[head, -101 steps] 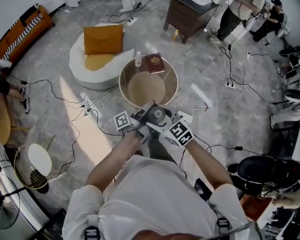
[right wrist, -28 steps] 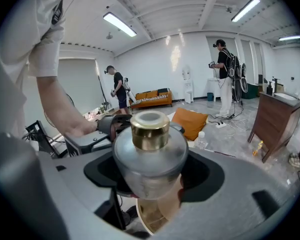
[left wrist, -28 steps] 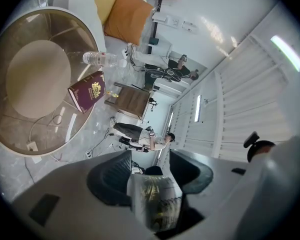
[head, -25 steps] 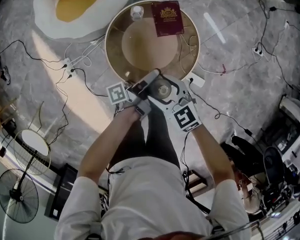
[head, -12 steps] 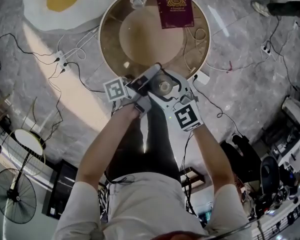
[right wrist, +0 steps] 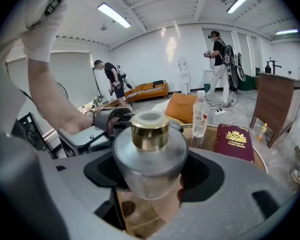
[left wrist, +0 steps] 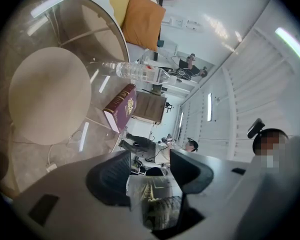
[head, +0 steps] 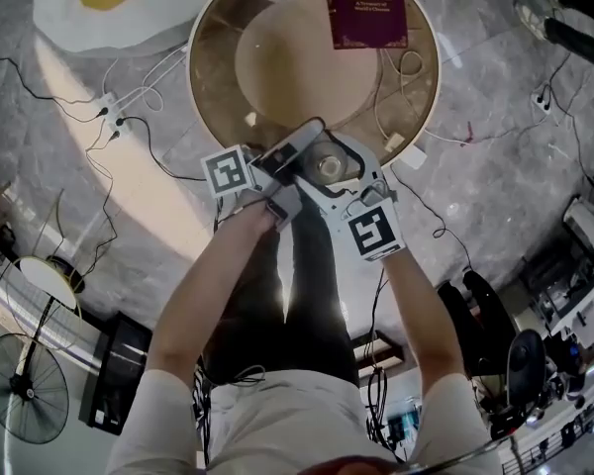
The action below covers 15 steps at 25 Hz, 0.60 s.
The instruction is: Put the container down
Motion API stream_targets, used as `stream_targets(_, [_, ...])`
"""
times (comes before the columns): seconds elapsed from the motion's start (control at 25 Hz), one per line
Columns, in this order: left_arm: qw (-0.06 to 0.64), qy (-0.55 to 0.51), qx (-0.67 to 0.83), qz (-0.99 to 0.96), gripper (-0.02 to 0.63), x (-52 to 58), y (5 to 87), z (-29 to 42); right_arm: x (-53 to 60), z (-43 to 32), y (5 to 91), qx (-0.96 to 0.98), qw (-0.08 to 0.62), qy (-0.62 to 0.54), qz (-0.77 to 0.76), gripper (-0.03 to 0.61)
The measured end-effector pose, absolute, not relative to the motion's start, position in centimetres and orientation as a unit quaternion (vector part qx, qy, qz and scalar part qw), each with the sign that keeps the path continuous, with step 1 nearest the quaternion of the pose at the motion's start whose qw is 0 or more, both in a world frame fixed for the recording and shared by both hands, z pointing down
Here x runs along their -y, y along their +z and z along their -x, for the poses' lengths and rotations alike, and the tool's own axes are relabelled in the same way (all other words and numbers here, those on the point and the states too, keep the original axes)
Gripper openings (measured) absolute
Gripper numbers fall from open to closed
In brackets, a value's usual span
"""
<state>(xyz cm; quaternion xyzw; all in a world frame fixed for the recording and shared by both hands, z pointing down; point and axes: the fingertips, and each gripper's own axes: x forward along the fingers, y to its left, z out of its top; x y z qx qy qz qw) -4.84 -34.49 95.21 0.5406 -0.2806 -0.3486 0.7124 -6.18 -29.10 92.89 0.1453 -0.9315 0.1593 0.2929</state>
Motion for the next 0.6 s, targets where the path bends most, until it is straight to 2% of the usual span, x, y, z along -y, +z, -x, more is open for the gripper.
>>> stream_targets(0.6, [0.700,-0.287,0.343,-0.557,0.221,34.8,105.2,7.3,31.6,5.4,103.4,0.920,0.302,0.165,-0.186,0.333])
